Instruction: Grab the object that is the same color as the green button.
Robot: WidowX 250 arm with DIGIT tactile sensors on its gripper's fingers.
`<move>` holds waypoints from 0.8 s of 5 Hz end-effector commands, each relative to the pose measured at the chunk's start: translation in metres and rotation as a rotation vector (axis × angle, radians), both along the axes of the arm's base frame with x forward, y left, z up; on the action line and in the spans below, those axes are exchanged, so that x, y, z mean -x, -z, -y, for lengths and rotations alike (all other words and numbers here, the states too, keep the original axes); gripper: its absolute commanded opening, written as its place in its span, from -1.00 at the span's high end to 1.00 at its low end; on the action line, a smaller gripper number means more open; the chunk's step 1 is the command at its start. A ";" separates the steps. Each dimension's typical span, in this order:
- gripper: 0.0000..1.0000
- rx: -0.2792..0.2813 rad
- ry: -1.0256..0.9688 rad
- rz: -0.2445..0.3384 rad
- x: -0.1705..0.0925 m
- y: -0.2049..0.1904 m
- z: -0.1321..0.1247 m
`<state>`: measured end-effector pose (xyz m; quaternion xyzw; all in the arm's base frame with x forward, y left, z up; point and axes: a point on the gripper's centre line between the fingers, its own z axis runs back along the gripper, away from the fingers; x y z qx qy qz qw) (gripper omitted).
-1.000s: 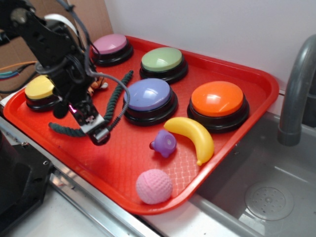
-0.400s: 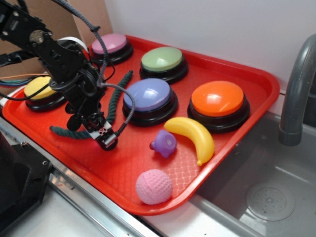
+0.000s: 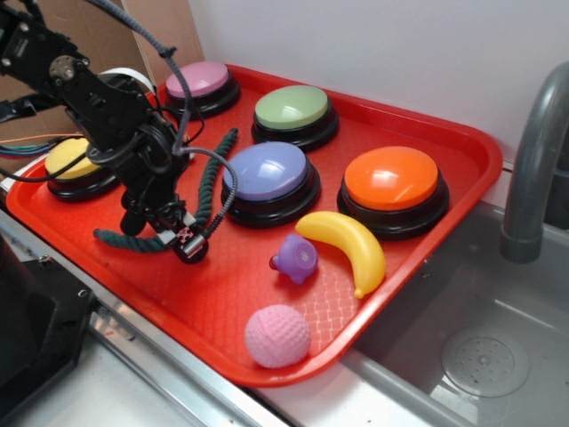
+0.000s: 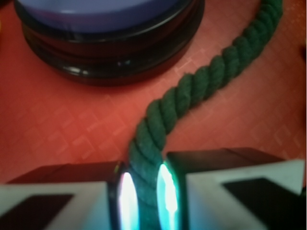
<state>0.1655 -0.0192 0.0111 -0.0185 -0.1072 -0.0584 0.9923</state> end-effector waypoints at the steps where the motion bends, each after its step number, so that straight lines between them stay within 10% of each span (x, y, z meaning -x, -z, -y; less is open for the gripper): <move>1: 1.00 -0.052 -0.058 -0.091 -0.006 -0.031 -0.002; 2: 1.00 -0.098 -0.153 -0.181 -0.013 -0.080 0.007; 4: 1.00 0.029 -0.123 -0.109 -0.030 -0.161 0.020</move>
